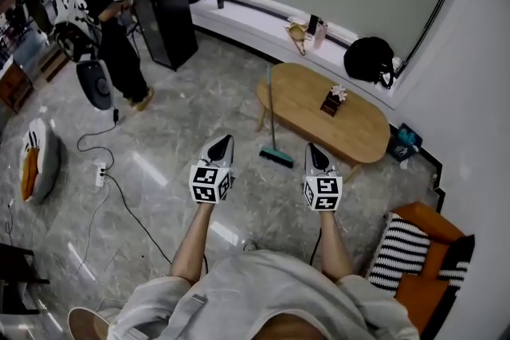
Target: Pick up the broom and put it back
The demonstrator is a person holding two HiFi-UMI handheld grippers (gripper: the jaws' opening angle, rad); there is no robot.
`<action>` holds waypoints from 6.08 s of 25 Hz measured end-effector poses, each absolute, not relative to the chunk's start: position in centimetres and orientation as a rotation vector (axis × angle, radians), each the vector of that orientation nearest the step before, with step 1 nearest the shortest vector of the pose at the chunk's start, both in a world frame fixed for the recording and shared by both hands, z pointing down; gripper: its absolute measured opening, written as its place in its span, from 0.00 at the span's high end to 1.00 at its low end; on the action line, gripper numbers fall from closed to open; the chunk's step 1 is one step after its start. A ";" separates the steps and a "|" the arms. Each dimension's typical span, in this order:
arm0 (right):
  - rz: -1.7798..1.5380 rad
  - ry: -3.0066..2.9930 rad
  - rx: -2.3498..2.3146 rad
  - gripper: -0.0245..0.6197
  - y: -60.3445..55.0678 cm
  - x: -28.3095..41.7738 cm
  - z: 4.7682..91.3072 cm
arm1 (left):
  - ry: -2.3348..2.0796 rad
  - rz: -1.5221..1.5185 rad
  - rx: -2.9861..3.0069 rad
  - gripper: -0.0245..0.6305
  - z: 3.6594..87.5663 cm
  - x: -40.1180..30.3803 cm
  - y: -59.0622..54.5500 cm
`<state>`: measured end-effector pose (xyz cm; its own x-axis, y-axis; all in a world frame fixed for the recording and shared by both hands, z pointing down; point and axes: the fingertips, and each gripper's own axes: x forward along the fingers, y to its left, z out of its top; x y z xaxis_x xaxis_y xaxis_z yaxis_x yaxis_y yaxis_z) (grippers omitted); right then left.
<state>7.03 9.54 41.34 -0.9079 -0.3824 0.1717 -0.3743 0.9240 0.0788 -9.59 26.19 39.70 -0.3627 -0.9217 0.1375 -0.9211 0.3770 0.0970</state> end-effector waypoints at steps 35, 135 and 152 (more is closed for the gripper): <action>-0.025 -2.854 0.460 0.96 -9.2 -13.1 45.1 | -2.429 0.034 1.606 0.96 42.5 -28.5 6.3; 0.169 -2.435 0.404 0.83 -22.3 -42.5 78.6 | -2.106 0.091 1.377 0.96 69.9 -46.5 -0.1; 0.106 -2.505 0.417 0.83 -16.5 -33.2 73.4 | -2.145 0.083 1.421 0.96 66.6 -43.9 -1.2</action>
<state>-33.18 -16.53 73.38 -0.7763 -0.2714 0.5689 -0.3186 0.9477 0.0174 -43.88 -1.15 66.64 -0.2814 -0.8305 0.4807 -0.8653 0.4361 0.2470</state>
